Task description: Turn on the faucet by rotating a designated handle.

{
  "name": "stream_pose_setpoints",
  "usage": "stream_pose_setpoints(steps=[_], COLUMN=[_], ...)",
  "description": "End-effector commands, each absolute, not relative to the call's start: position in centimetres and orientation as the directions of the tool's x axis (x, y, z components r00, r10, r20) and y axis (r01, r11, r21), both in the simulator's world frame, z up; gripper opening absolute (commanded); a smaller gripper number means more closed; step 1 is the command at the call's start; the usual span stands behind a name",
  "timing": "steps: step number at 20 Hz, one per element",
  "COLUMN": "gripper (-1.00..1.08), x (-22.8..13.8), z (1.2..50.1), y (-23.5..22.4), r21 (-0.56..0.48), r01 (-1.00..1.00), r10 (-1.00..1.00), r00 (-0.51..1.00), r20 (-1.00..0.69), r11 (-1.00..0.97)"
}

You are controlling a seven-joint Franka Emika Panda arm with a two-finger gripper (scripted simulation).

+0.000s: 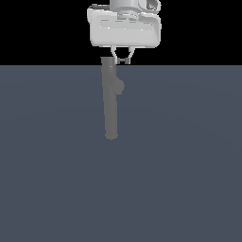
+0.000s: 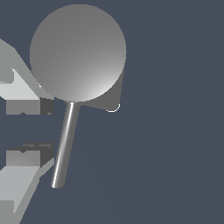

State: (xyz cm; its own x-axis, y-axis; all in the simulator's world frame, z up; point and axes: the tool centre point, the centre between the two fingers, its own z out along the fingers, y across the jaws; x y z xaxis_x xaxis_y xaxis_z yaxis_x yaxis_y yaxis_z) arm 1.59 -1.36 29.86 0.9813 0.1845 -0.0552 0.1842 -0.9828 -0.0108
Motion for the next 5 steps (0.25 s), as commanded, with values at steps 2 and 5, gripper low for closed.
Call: stream_pose_setpoints(steps=[2,5], gripper=[-1.0,-1.0], x=[4.93,5.54], z=[30.06,30.09], y=[-1.23,-1.68], r21=[-0.002,0.0], r01=[0.18,0.175], r10=[0.18,0.175], r00=[0.984,0.985], r20=[-0.003,-0.001], r11=[-0.984,-0.985])
